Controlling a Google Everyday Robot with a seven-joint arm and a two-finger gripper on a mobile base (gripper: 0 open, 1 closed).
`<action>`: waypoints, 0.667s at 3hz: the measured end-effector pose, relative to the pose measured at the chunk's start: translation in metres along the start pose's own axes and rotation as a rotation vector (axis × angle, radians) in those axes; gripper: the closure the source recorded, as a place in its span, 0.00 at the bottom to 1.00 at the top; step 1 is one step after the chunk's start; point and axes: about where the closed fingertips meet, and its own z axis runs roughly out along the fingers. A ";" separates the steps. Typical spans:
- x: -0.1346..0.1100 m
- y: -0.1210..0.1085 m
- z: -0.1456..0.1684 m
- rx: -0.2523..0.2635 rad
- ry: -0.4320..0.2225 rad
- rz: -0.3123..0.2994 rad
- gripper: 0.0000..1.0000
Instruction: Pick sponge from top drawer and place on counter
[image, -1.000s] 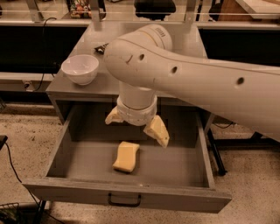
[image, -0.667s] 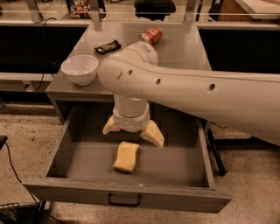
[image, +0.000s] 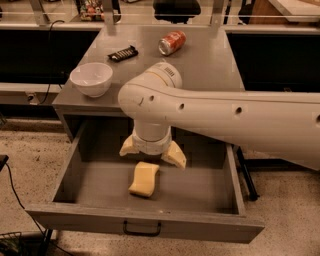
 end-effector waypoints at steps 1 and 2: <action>0.002 0.000 0.020 -0.036 -0.013 -0.004 0.00; 0.005 0.000 0.054 -0.074 -0.012 -0.012 0.00</action>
Offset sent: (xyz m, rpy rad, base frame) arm 0.0217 0.0023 -0.0951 -0.1155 0.0364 0.0094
